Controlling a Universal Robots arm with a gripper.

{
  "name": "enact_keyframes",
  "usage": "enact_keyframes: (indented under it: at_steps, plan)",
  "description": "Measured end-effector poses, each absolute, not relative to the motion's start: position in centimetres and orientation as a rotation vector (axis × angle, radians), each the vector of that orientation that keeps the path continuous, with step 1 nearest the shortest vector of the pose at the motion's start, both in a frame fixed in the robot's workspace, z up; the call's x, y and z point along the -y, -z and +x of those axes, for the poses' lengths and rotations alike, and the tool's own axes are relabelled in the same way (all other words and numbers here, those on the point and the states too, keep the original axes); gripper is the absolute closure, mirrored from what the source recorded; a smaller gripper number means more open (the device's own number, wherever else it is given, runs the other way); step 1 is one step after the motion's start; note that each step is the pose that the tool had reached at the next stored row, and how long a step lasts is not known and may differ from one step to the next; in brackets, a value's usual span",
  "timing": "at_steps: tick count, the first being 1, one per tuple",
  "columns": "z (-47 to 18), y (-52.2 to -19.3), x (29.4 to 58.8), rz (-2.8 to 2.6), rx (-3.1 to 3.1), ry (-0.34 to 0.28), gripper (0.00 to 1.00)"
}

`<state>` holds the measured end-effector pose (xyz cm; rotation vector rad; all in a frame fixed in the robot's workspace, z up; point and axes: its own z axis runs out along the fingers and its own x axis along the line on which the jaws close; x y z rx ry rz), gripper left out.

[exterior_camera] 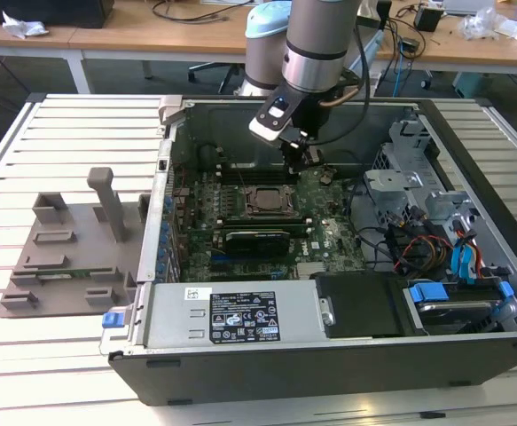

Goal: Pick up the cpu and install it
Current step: 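Install the first cpu locking lever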

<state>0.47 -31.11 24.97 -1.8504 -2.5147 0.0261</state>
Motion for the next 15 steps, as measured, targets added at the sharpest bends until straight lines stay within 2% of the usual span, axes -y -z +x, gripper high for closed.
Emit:
enact_keyframes:
  at_steps: [15]
  plan:
    - [0.47,-24.97,31.11,-1.688,2.628,-0.028,0.89]
